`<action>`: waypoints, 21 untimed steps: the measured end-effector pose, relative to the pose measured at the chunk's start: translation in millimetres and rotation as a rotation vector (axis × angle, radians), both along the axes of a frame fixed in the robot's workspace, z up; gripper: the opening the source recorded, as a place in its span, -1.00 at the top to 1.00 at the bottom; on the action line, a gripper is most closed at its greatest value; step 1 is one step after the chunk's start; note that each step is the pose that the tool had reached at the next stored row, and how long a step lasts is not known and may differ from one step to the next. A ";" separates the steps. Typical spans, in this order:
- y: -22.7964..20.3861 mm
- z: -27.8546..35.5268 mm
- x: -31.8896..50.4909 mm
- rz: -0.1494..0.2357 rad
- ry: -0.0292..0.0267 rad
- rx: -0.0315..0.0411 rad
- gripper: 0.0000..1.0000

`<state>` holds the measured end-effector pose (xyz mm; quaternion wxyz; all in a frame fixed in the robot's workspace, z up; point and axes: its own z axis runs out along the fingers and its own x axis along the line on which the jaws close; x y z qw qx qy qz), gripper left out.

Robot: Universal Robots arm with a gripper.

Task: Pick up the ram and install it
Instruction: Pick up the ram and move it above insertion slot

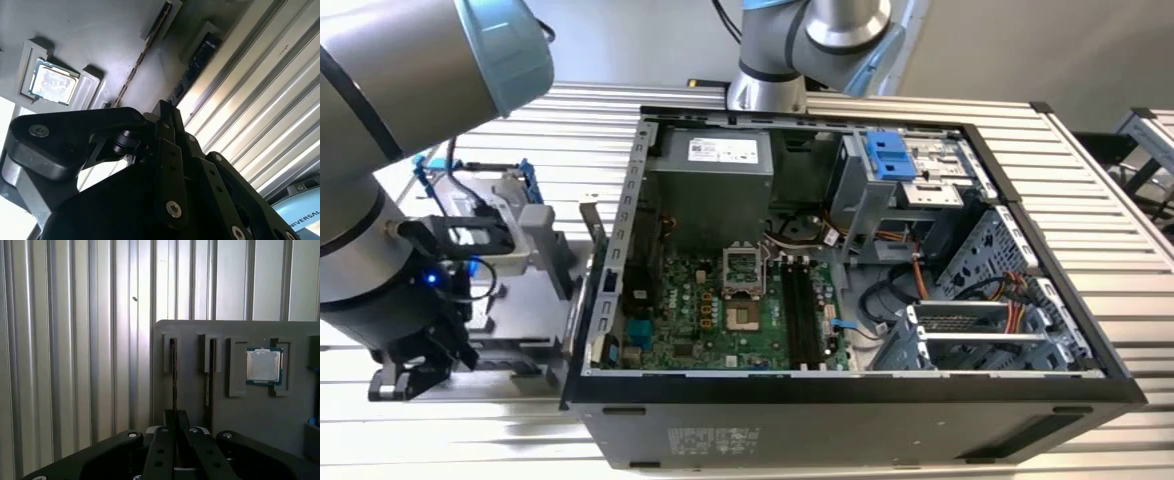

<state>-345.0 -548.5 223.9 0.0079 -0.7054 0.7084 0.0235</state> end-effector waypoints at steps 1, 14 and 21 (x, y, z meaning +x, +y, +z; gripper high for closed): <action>0.0 1.4 0.0 0.000 -0.0001 0.0000 1.00; 0.0 22.1 0.0 -0.002 0.0000 0.0000 1.00; 0.0 37.4 0.0 -0.002 0.0000 0.0000 1.00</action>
